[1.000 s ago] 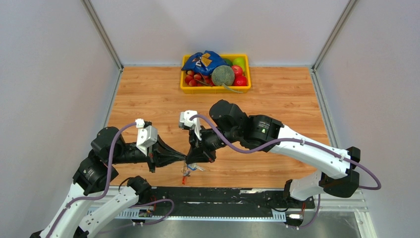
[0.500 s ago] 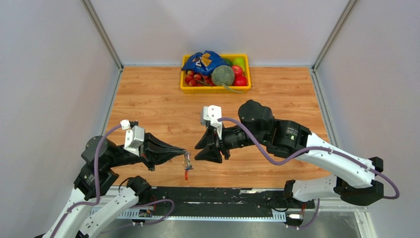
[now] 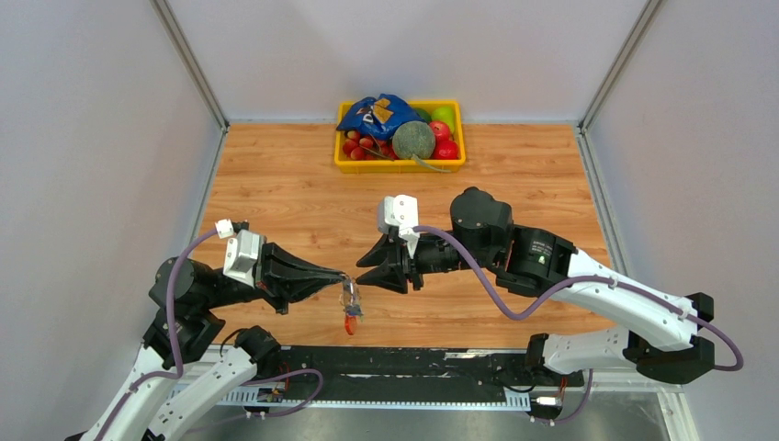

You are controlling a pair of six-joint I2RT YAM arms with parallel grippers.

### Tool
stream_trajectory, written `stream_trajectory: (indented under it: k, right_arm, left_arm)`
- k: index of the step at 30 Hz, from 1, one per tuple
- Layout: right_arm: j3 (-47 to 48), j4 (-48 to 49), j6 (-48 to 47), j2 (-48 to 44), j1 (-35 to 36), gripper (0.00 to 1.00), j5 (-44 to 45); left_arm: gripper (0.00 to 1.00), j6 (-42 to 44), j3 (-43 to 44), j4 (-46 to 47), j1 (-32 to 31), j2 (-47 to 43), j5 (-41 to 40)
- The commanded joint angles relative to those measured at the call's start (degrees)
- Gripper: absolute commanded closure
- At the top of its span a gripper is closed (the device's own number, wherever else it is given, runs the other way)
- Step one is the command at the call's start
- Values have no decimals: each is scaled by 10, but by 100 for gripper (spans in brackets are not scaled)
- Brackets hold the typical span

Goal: Put the keys on the keyring

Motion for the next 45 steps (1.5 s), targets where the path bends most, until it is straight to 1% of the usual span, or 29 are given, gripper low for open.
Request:
stream_trajectory:
  k: [1, 3, 9, 19, 36, 40, 44, 45]
  right_arm:
    - [5, 49, -10, -10, 4, 69, -4]
    - [6, 51, -7, -8, 4, 72, -9]
    - [9, 54, 6, 1, 4, 75, -30]
    - [10, 58, 24, -6, 4, 76, -48]
    - [10, 65, 40, 20, 4, 78, -71]
    - [12, 65, 40, 23, 5, 83, -74]
    - [9, 65, 40, 23, 6, 99, -76]
    - [6, 65, 40, 21, 6, 100, -76]
  left_arm:
    - [100, -13, -2, 49, 0, -10, 4]
    - [100, -14, -3, 51, 0, -12, 4]
    - [100, -13, -6, 54, 0, -17, 3]
    - [100, -12, -6, 54, 0, -20, 1]
    - [100, -10, -6, 54, 0, -26, -4]
    - [100, -9, -6, 54, 0, -26, -5]
    - [100, -8, -6, 54, 0, -27, -5]
    - [100, -7, -6, 55, 0, -27, -5]
